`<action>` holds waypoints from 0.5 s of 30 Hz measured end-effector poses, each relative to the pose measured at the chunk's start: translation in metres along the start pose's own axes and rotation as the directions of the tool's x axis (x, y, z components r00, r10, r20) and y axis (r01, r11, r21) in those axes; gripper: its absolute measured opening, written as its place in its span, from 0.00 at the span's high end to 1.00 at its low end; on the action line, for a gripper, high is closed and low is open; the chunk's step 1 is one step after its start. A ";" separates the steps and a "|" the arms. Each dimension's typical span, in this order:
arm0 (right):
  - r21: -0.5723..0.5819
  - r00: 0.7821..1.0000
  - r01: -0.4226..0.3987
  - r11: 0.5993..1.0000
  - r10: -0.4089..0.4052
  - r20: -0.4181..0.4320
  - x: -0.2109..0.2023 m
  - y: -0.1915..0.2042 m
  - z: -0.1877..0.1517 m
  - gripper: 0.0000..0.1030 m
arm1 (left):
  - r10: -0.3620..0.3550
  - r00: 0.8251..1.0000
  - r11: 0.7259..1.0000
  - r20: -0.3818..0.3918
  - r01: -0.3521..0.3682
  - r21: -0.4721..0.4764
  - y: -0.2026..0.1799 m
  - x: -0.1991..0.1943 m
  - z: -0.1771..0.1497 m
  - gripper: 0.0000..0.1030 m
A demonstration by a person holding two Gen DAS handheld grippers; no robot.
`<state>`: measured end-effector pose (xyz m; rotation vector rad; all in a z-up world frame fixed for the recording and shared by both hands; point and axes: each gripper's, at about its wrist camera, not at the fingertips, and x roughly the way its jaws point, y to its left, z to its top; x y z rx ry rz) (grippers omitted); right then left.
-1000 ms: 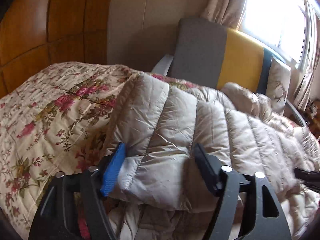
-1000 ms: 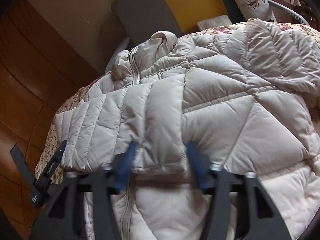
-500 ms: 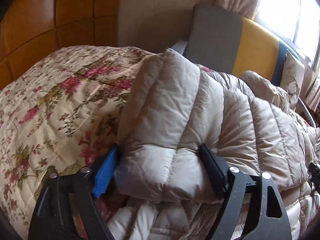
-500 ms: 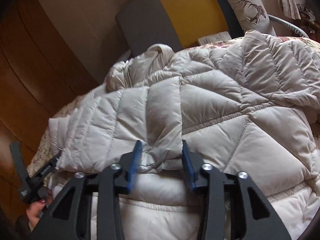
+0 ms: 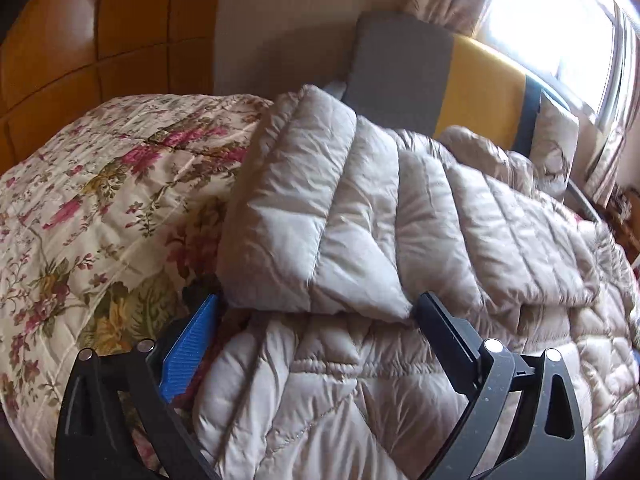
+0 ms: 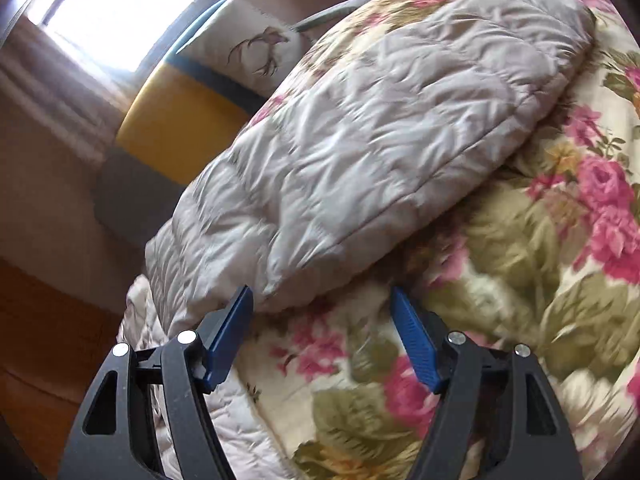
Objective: Fold large clothes
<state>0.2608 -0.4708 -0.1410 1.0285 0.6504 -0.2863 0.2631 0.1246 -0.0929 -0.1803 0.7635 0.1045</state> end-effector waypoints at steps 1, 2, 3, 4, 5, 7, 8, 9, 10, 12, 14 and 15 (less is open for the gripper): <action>0.001 0.999 0.029 1.000 -0.029 0.035 -0.006 -0.006 0.010 0.32 | 0.003 1.000 1.000 -0.003 -0.003 0.008 -0.001 0.001 -0.001 0.06; -0.005 0.996 0.060 0.998 -0.059 0.065 -0.008 -0.010 0.019 0.32 | 0.012 1.000 1.000 -0.004 -0.012 0.014 -0.002 0.002 -0.002 0.05; -0.003 0.994 0.072 0.997 -0.072 0.086 -0.010 -0.014 0.028 0.32 | 0.018 1.000 1.000 -0.007 -0.018 0.016 -0.003 0.003 -0.002 0.04; 0.021 0.992 0.063 0.998 -0.065 0.105 -0.010 -0.021 0.037 0.32 | 0.020 1.000 1.000 -0.010 -0.020 0.017 -0.003 0.004 -0.003 0.04; 0.056 0.991 0.042 0.998 -0.048 0.124 -0.012 -0.029 0.045 0.33 | 0.019 1.000 1.000 -0.013 -0.019 0.015 -0.002 0.006 -0.003 0.04; 0.131 0.986 0.008 0.991 -0.029 0.163 -0.013 -0.044 0.059 0.37 | 0.008 1.000 1.000 -0.028 -0.008 0.000 0.001 0.009 -0.003 0.04; 0.164 0.983 -0.008 0.986 -0.022 0.181 -0.016 -0.052 0.066 0.39 | 0.002 0.999 1.000 -0.032 -0.003 -0.006 0.003 0.011 -0.003 0.04; 0.191 0.981 -0.023 0.981 -0.015 0.194 -0.017 -0.056 0.071 0.40 | -0.009 0.999 1.000 -0.036 0.008 -0.018 0.005 0.012 -0.004 0.04; 0.208 0.980 -0.029 0.978 -0.012 0.196 -0.016 -0.059 0.077 0.40 | -0.017 0.999 0.999 -0.039 0.016 -0.028 0.006 0.013 -0.004 0.04; 0.210 0.983 -0.011 0.978 -0.028 0.184 -0.014 -0.058 0.085 0.40 | -0.020 0.999 0.999 -0.043 0.018 -0.036 0.008 0.015 -0.004 0.04; 0.197 0.984 0.022 0.980 -0.057 0.172 -0.017 -0.061 0.092 0.44 | -0.011 0.999 1.000 -0.042 0.009 -0.027 0.006 0.015 -0.005 0.04; 0.195 0.983 0.049 0.980 -0.082 0.164 -0.016 -0.062 0.095 0.50 | -0.009 0.999 1.000 -0.043 0.008 -0.026 0.006 0.015 -0.005 0.04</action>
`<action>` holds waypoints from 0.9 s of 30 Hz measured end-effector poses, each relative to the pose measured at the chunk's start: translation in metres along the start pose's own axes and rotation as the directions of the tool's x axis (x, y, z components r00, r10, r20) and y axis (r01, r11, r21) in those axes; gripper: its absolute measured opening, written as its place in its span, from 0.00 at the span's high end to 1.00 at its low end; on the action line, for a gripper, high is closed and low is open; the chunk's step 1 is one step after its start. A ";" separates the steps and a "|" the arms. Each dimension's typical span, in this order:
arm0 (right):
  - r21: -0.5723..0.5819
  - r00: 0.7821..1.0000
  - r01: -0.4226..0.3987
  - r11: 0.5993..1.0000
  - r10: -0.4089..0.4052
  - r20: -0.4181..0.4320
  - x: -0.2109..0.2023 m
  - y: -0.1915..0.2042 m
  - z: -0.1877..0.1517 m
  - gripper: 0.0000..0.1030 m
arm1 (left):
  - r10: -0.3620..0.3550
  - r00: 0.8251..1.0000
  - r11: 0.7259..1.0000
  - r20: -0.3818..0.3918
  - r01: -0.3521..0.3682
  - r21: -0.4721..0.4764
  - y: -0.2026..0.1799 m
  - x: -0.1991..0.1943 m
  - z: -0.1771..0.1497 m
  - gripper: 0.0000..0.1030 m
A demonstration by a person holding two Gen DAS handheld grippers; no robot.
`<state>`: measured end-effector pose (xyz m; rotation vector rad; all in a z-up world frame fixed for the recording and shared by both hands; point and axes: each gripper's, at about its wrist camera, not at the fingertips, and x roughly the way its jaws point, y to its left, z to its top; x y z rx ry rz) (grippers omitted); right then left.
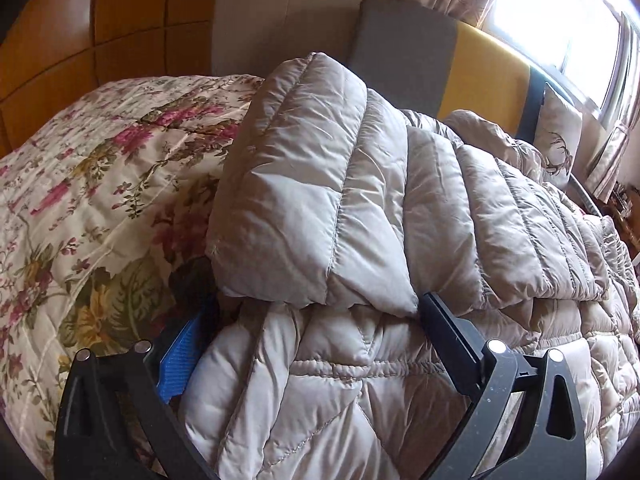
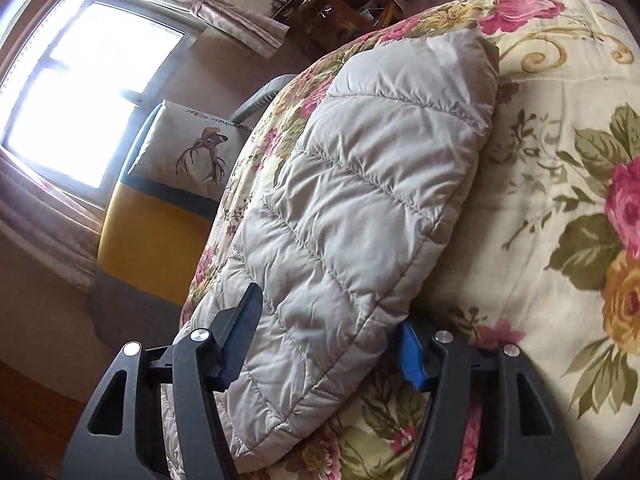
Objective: Fold large clothes
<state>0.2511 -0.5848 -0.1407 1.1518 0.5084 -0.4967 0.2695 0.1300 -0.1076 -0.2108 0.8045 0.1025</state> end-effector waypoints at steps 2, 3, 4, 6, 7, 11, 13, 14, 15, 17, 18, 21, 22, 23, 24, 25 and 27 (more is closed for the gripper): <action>0.011 1.000 0.023 1.000 -0.023 -0.016 0.003 -0.005 0.002 0.76 | 0.000 1.000 1.000 -0.003 0.000 0.000 0.000 0.001 0.000 0.04; 0.033 1.000 0.009 0.999 -0.008 -0.026 0.002 -0.010 0.005 0.79 | 0.000 1.000 1.000 -0.003 0.000 0.000 0.001 0.001 0.000 0.04; 0.052 1.000 -0.002 0.999 0.003 -0.030 0.001 -0.014 0.008 0.84 | 0.000 1.000 1.000 -0.003 0.000 -0.001 0.001 0.001 0.000 0.04; 0.045 1.000 0.009 0.999 -0.008 -0.029 -0.005 -0.013 0.013 0.86 | -0.001 1.000 1.000 -0.004 0.001 -0.001 0.001 0.001 0.000 0.04; 0.019 0.999 0.025 0.999 -0.025 -0.021 -0.009 -0.008 0.013 0.86 | -0.002 1.000 1.000 -0.004 0.002 -0.002 0.001 0.001 0.000 0.04; -0.126 0.998 0.051 0.991 -0.045 0.049 -0.027 0.027 0.011 0.90 | -0.001 1.000 1.000 -0.004 0.001 -0.003 0.001 0.001 0.000 0.04; -0.199 0.996 0.042 0.979 -0.025 0.086 -0.041 0.050 0.000 0.90 | -0.003 1.000 1.000 -0.004 0.003 -0.004 0.002 0.001 0.000 0.04; -0.241 0.995 0.038 0.970 -0.014 0.099 -0.046 0.064 -0.007 0.91 | -0.002 1.000 1.000 -0.004 0.002 -0.003 0.002 0.001 0.000 0.04; -0.293 0.994 0.035 0.955 -0.003 0.109 -0.050 0.081 -0.016 0.91 | -0.003 1.000 1.000 -0.004 0.003 -0.004 0.002 0.002 0.000 0.04; -0.406 0.992 0.017 0.914 0.036 0.121 -0.055 0.118 -0.039 0.91 | -0.003 1.000 1.000 -0.004 0.003 -0.005 0.002 0.002 0.001 0.04; -0.465 0.991 -0.002 0.886 0.063 0.118 -0.058 0.137 -0.053 0.92 | -0.004 1.000 1.000 -0.004 0.004 -0.005 0.002 0.002 0.001 0.04; -0.628 0.989 -0.038 0.778 0.121 0.089 -0.060 0.189 -0.104 0.92 | -0.009 1.000 1.000 -0.004 0.009 -0.009 0.002 0.002 0.000 0.04; -0.678 0.988 -0.052 0.734 0.136 0.072 -0.059 0.204 -0.123 0.92 | -0.010 1.000 1.000 -0.004 0.010 -0.010 0.002 0.002 0.000 0.04; -0.723 0.987 -0.065 0.688 0.150 0.053 -0.054 0.220 -0.141 0.92 | -0.011 1.000 1.000 -0.004 0.011 -0.011 0.003 0.002 0.001 0.04; -0.771 0.986 -0.077 0.632 0.161 0.033 -0.053 0.231 -0.164 0.92 | -0.013 1.000 1.000 -0.005 0.013 -0.012 0.003 0.002 0.001 0.04; -0.819 0.986 -0.087 0.567 0.166 0.010 -0.049 0.241 -0.188 0.92 | -0.015 1.000 1.000 -0.005 0.015 -0.014 0.003 0.003 0.001 0.04; -0.910 0.988 -0.090 0.404 0.148 -0.032 -0.038 0.256 -0.240 0.92 | -0.021 1.000 1.000 -0.005 0.021 -0.019 0.005 0.003 0.001 0.04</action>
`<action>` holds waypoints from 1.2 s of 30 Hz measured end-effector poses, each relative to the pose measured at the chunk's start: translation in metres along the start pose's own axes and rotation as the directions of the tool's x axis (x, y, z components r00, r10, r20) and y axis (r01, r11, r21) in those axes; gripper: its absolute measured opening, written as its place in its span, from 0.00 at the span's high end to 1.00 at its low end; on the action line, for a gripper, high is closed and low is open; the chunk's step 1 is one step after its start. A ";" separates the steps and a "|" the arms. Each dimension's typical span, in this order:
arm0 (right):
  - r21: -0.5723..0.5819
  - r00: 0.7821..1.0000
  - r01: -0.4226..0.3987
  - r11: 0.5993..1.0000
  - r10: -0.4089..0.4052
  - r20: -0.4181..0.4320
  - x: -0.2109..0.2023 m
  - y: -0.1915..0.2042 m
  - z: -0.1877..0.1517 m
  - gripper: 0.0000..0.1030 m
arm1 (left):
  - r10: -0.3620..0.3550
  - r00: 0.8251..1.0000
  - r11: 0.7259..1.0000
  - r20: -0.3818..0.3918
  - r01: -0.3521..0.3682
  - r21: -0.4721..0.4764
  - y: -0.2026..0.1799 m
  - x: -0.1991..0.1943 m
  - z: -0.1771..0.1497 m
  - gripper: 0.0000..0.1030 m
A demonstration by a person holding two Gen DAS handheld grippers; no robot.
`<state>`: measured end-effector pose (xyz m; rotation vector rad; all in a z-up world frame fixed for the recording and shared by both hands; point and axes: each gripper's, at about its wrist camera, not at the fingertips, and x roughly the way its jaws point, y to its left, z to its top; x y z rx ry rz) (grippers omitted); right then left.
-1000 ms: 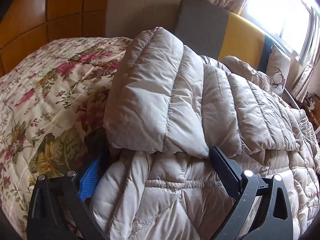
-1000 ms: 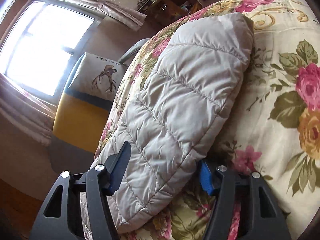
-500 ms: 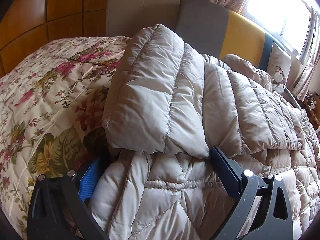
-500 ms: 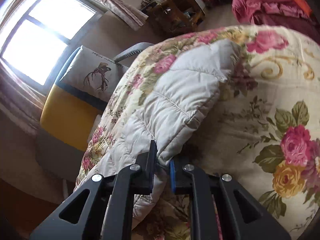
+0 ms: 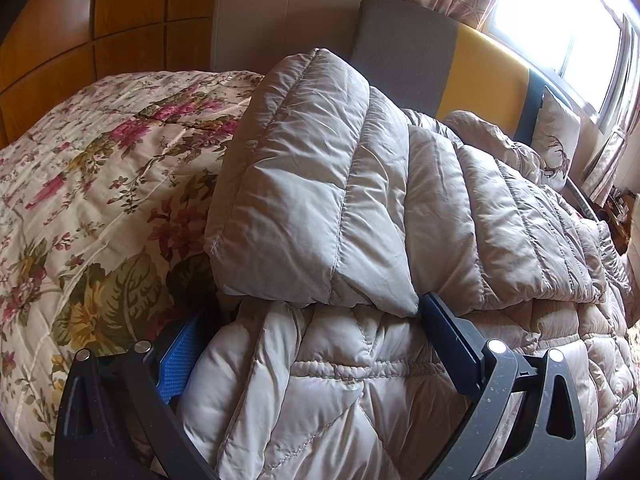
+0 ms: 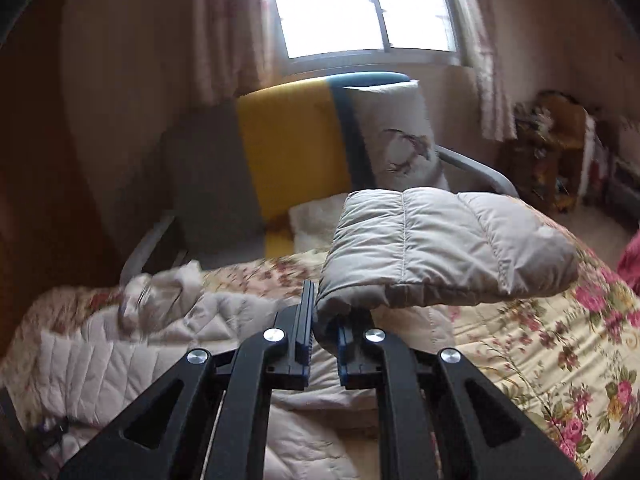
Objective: Fold large clothes
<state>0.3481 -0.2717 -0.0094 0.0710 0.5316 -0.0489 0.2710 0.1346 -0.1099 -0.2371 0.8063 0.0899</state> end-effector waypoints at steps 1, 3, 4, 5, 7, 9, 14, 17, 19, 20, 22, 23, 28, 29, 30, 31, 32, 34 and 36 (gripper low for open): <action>-0.095 1.000 -0.010 0.995 0.008 -0.019 0.006 0.026 -0.010 0.92 | -0.005 1.000 1.000 -0.001 0.005 -0.004 0.001 0.000 0.000 0.04; -0.254 0.997 -0.045 0.966 0.027 -0.073 0.021 0.069 -0.038 0.91 | -0.010 1.000 1.000 -0.001 0.010 -0.008 0.002 0.000 0.000 0.04; -0.315 0.993 -0.067 0.947 0.032 -0.114 0.028 0.085 -0.055 0.91 | -0.011 1.000 1.000 -0.001 0.011 -0.008 0.002 0.000 -0.001 0.04; -0.366 0.987 -0.090 0.926 0.034 -0.156 0.035 0.099 -0.071 0.88 | -0.012 1.000 1.000 -0.002 0.012 -0.009 0.001 0.000 -0.001 0.04; -0.439 0.972 -0.122 0.890 0.017 -0.236 0.049 0.119 -0.097 0.67 | -0.014 1.000 1.000 -0.002 0.014 -0.010 0.001 0.001 -0.001 0.04; -0.464 0.973 -0.116 0.878 0.006 -0.231 0.049 0.120 -0.111 0.56 | -0.015 1.000 1.000 -0.002 0.015 -0.012 0.002 0.001 -0.001 0.04; -0.286 0.993 -0.082 0.955 0.054 -0.104 0.023 0.083 -0.104 0.12 | -0.015 1.000 1.000 -0.005 0.015 -0.013 0.002 0.002 -0.001 0.04; -0.146 0.999 -0.010 0.989 0.004 -0.043 0.017 0.053 -0.104 0.04 | -0.009 1.000 1.000 -0.004 0.009 -0.010 0.001 -0.001 0.000 0.04; -0.053 0.999 0.037 0.998 -0.039 -0.038 0.020 0.033 -0.104 0.02 | 0.003 1.000 1.000 0.004 -0.003 -0.003 -0.002 -0.009 0.003 0.04; -0.009 0.997 0.056 0.998 -0.057 -0.045 0.021 0.026 -0.101 0.02 | 0.001 1.000 1.000 0.021 -0.002 0.009 -0.005 -0.020 0.006 0.04; 0.085 0.995 0.084 0.993 -0.080 -0.059 0.025 0.007 -0.104 0.02 | -0.033 0.997 0.999 0.073 0.031 0.033 -0.013 -0.044 0.011 0.04; 0.130 0.995 0.092 0.987 -0.085 -0.058 0.025 -0.002 -0.106 0.02 | -0.061 0.993 0.997 0.100 0.057 0.047 -0.018 -0.055 0.013 0.04; 0.256 0.991 0.123 0.959 -0.106 -0.080 0.022 -0.031 -0.104 0.02 | -0.269 0.955 0.959 0.128 0.254 0.122 -0.072 -0.088 0.036 0.09; 0.268 0.991 0.122 0.955 -0.101 -0.091 0.023 -0.036 -0.105 0.02 | -0.304 0.947 0.949 0.099 0.293 0.114 -0.081 -0.082 0.041 0.11; 0.281 0.990 0.123 0.952 -0.098 -0.101 0.023 -0.039 -0.106 0.02 | -0.334 0.941 0.941 0.055 0.328 0.087 -0.094 -0.072 0.047 0.19; 0.296 0.990 0.124 0.947 -0.096 -0.106 0.019 -0.044 -0.109 0.02 | -0.346 0.938 0.937 0.018 0.345 0.064 -0.106 -0.060 0.053 0.25; 0.311 0.990 0.122 0.943 -0.093 -0.107 0.018 -0.046 -0.110 0.02 | -0.358 0.934 0.932 -0.019 0.358 0.050 -0.117 -0.049 0.057 0.26; 0.345 0.993 0.103 0.933 -0.074 -0.097 0.016 -0.053 -0.114 0.02 | -0.371 0.924 0.926 -0.089 0.375 0.035 -0.142 -0.022 0.063 0.34; 0.378 0.995 0.089 0.922 -0.064 -0.079 0.011 -0.055 -0.118 0.02 | -0.364 0.921 0.927 -0.142 0.372 0.036 -0.165 0.001 0.065 0.36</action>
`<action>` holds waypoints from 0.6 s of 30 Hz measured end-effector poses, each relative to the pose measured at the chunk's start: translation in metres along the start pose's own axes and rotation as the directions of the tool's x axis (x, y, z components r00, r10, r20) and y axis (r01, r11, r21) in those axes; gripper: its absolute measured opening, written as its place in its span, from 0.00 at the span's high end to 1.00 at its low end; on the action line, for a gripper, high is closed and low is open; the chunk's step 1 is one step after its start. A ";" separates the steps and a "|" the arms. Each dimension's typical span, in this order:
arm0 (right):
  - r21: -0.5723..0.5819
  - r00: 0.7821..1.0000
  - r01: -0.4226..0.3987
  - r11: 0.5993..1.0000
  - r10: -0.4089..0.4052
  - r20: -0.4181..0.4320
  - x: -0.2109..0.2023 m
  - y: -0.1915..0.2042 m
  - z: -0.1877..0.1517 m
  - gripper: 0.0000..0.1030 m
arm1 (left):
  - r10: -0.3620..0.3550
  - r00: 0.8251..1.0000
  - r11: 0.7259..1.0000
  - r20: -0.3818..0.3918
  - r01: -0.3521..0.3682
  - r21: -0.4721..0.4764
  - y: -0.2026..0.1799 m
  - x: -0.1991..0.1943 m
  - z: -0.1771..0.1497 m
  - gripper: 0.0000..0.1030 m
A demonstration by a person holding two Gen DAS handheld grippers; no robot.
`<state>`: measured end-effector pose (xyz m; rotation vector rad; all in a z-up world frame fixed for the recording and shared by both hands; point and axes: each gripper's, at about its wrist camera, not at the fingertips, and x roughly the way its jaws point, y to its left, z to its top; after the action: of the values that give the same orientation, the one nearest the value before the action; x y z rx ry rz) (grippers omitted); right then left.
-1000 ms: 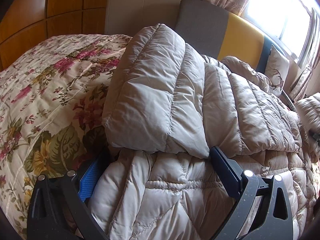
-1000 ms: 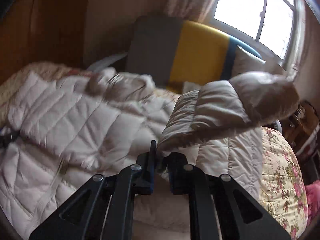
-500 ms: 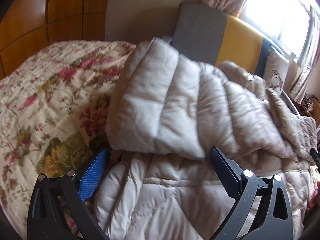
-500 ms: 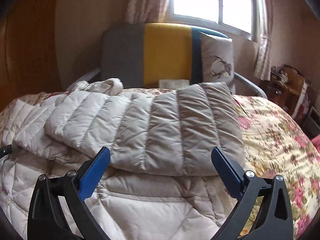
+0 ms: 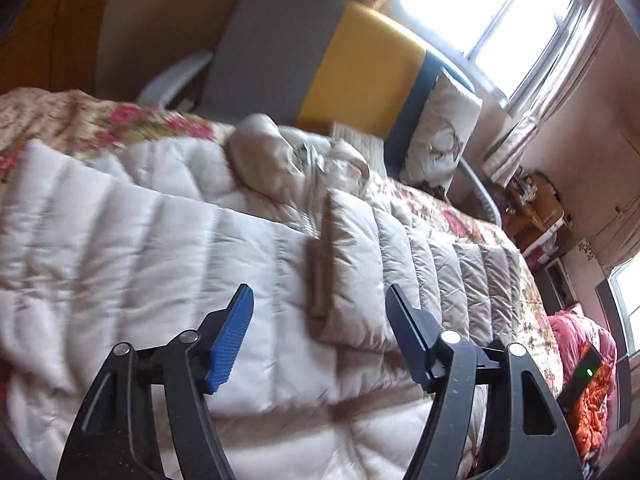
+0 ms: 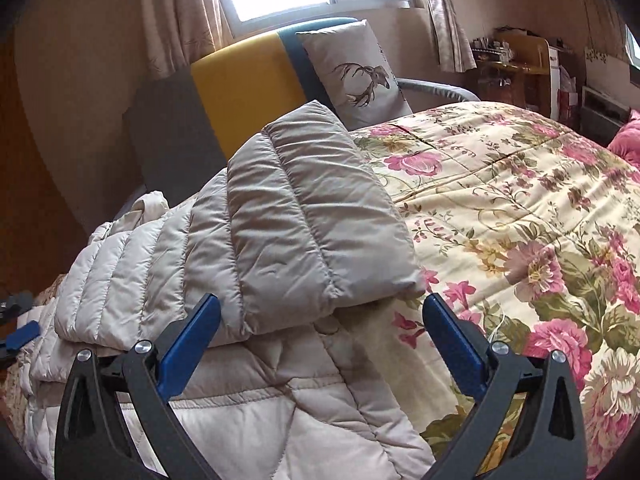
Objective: Fold large clothes
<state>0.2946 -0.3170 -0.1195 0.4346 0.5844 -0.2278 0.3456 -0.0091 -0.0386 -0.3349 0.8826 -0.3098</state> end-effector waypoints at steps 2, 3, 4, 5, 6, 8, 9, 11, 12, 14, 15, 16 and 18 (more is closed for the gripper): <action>0.024 1.000 -0.016 1.000 0.016 0.014 -0.003 -0.004 -0.001 0.02 | 0.016 0.998 0.999 -0.054 -0.014 0.031 -0.010 0.026 0.004 0.38; 0.031 1.000 -0.020 0.999 0.019 0.021 -0.004 -0.005 -0.001 0.02 | 0.025 0.997 0.999 -0.068 -0.023 0.042 -0.015 0.035 0.005 0.50; 0.034 0.999 -0.025 0.999 0.025 0.027 -0.005 -0.006 -0.001 0.02 | 0.029 0.997 0.998 -0.077 -0.025 0.051 -0.018 0.042 0.003 0.64; 0.036 0.999 -0.032 0.999 0.031 0.031 -0.005 -0.007 -0.002 0.02 | 0.027 0.996 0.998 -0.087 -0.022 0.060 -0.022 0.047 0.002 0.70; 0.039 0.999 -0.033 0.999 0.032 0.034 -0.006 -0.008 -0.002 0.02 | 0.023 0.995 0.998 -0.096 -0.017 0.057 -0.024 0.049 0.001 0.77; 0.042 0.999 -0.038 0.998 0.037 0.032 -0.005 -0.009 -0.002 0.02 | 0.007 0.996 0.999 -0.092 -0.003 0.042 -0.028 0.045 0.002 0.88; 0.045 0.999 -0.040 0.998 0.039 0.032 -0.005 -0.010 -0.003 0.02 | 0.004 0.997 0.999 -0.081 -0.001 0.041 -0.031 0.038 0.004 0.90; 0.050 0.998 -0.045 0.998 0.043 0.036 -0.006 -0.010 -0.003 0.02 | -0.012 0.999 0.999 -0.048 0.014 0.047 -0.036 0.024 0.011 0.90; 0.052 0.998 -0.048 0.998 0.046 0.036 -0.007 -0.011 -0.003 0.02 | -0.028 0.999 0.998 -0.025 0.029 0.052 -0.036 0.012 0.014 0.90; 0.054 0.998 -0.049 0.997 0.047 0.036 -0.008 -0.011 -0.004 0.02 | -0.045 0.999 0.997 0.019 0.044 0.059 -0.034 -0.008 0.020 0.90; 0.054 0.998 -0.050 0.997 0.048 0.037 -0.008 -0.012 -0.004 0.02 | -0.047 0.998 0.997 0.045 0.044 0.060 -0.031 -0.020 0.023 0.90; 0.053 0.998 -0.051 0.997 0.049 0.037 -0.009 -0.010 -0.004 0.02 | -0.042 0.997 0.997 0.069 0.038 0.062 -0.026 -0.031 0.026 0.90; 0.055 0.998 -0.054 0.997 0.052 0.039 -0.010 -0.011 -0.004 0.02 | -0.028 0.995 0.998 0.099 0.022 0.063 -0.015 -0.043 0.030 0.90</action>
<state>0.2809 -0.3236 -0.1207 0.4988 0.5298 -0.2021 0.3423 -0.0009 0.0151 -0.3021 0.7698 -0.3397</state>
